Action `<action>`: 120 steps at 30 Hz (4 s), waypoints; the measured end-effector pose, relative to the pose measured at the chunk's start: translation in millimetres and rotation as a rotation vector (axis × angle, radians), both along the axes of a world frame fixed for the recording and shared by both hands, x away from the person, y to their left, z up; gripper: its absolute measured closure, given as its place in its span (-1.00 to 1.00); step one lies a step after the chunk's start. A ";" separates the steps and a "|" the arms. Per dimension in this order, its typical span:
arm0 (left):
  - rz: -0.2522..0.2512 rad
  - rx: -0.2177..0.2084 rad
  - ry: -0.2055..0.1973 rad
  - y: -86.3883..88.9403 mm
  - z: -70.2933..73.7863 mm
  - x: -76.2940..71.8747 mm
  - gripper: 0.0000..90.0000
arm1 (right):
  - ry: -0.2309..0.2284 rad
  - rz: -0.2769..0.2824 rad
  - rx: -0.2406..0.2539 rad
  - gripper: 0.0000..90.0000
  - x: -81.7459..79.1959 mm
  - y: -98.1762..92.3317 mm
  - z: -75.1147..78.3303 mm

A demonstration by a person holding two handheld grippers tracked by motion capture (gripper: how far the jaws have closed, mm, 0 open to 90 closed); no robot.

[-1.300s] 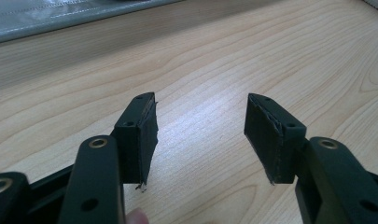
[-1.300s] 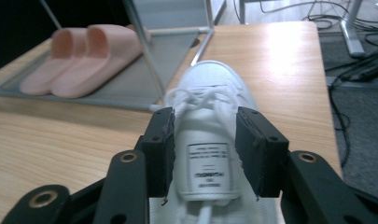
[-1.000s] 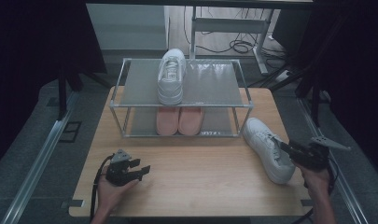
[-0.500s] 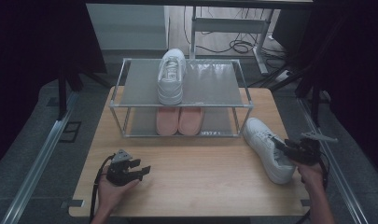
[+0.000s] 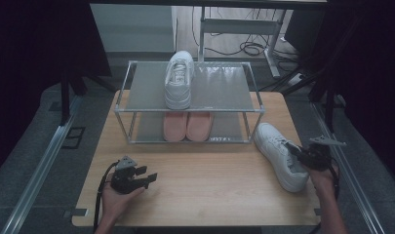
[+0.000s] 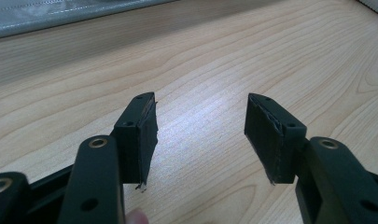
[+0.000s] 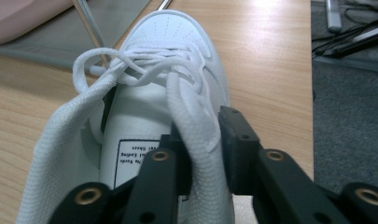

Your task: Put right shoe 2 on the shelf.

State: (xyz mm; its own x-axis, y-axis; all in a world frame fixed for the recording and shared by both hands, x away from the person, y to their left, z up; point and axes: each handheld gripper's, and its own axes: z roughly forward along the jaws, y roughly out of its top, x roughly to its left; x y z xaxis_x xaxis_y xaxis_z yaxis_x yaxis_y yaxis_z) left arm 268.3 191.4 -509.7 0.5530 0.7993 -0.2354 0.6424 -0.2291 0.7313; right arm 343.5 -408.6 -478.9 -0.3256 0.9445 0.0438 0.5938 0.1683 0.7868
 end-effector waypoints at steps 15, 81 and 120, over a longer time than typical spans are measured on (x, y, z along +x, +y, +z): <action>0.001 -0.004 0.000 0.4 0.2 0.2 -0.02 | -0.079 -0.069 0.104 0.81 -24.2 -2.2 5.5; 0.003 -0.007 0.000 1.8 0.5 -0.1 -0.02 | -0.187 0.164 0.419 0.81 -78.4 109.2 24.9; 0.002 -0.004 0.002 2.0 -0.9 0.3 -0.02 | -0.269 0.291 0.543 0.81 -84.3 148.8 74.9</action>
State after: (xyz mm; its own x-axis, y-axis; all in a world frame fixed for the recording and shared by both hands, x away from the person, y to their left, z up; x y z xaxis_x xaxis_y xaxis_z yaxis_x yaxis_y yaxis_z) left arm 268.6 193.4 -510.5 0.5512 0.7992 -0.2395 0.6442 -0.2252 0.7309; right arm 259.2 -259.8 -404.1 -0.6296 0.6835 0.3694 0.3554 -0.1694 0.9192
